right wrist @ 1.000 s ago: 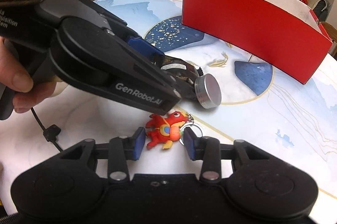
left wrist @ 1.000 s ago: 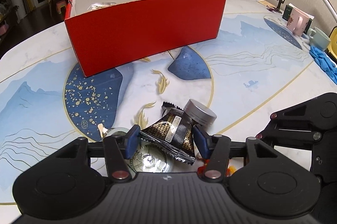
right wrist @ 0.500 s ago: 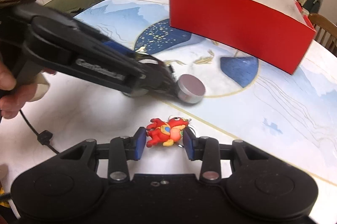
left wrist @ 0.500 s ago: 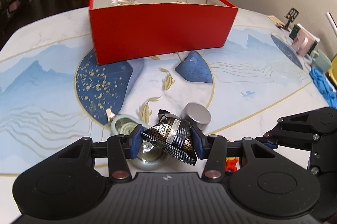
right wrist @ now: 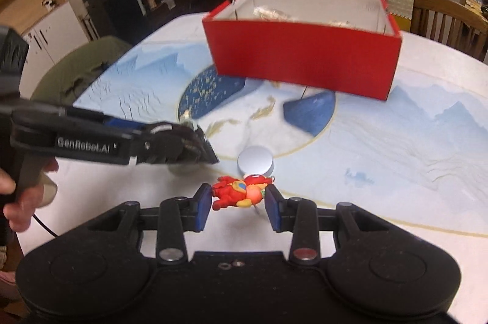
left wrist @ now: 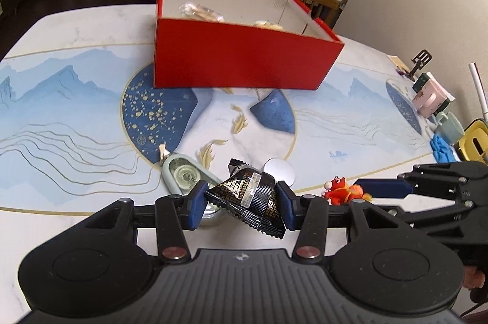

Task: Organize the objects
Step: 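Grasp the black snack pouch with the left tool while the right tool grasps the orange toy keychain, then carry the black pouch and orange keychain with both tools over the red shoebox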

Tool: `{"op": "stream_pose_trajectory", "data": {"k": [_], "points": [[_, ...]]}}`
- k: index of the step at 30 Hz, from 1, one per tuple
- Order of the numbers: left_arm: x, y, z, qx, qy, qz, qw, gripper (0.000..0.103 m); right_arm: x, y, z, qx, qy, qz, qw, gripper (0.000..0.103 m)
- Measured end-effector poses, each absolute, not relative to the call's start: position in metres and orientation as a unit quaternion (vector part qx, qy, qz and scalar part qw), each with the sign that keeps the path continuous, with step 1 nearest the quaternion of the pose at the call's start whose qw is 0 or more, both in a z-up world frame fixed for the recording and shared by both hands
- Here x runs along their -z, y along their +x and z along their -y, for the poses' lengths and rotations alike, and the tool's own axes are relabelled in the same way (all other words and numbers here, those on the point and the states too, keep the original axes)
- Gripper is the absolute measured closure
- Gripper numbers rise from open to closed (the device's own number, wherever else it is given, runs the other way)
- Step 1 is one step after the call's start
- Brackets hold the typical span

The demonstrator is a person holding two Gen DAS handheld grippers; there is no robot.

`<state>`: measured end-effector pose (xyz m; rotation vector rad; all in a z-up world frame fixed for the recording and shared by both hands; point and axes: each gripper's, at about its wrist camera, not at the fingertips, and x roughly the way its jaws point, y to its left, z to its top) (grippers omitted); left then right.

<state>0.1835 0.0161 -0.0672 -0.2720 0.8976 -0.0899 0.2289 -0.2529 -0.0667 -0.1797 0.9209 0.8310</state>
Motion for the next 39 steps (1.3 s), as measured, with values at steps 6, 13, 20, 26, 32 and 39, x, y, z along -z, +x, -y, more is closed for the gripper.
{"op": "stream_pose_trajectory", "data": {"k": [6, 13, 20, 26, 32, 39], "points": [[0.047, 0.186, -0.012, 0.052, -0.134, -0.418, 0.897, 0.056, 0.041, 0.238, 0.258, -0.389, -0.070, -0.407, 0.824, 0.066], [0.021, 0.198, -0.011, 0.058, -0.130, -0.398, 0.906, 0.056, 0.006, 0.258, 0.260, -0.393, -0.061, -0.378, 0.836, 0.066], [-0.011, 0.219, -0.013, 0.060, -0.102, -0.363, 0.924, 0.056, -0.030, 0.286, 0.250, -0.403, -0.080, -0.331, 0.849, 0.066], [-0.035, 0.247, -0.014, 0.055, -0.066, -0.338, 0.937, 0.056, -0.049, 0.310, 0.233, -0.405, -0.098, -0.297, 0.859, 0.066], [-0.044, 0.279, -0.014, 0.047, -0.032, -0.334, 0.941, 0.056, -0.050, 0.340, 0.216, -0.396, -0.105, -0.289, 0.865, 0.066], [-0.042, 0.323, -0.017, 0.026, -0.009, -0.343, 0.939, 0.056, -0.041, 0.377, 0.194, -0.377, -0.119, -0.291, 0.871, 0.066]]}}
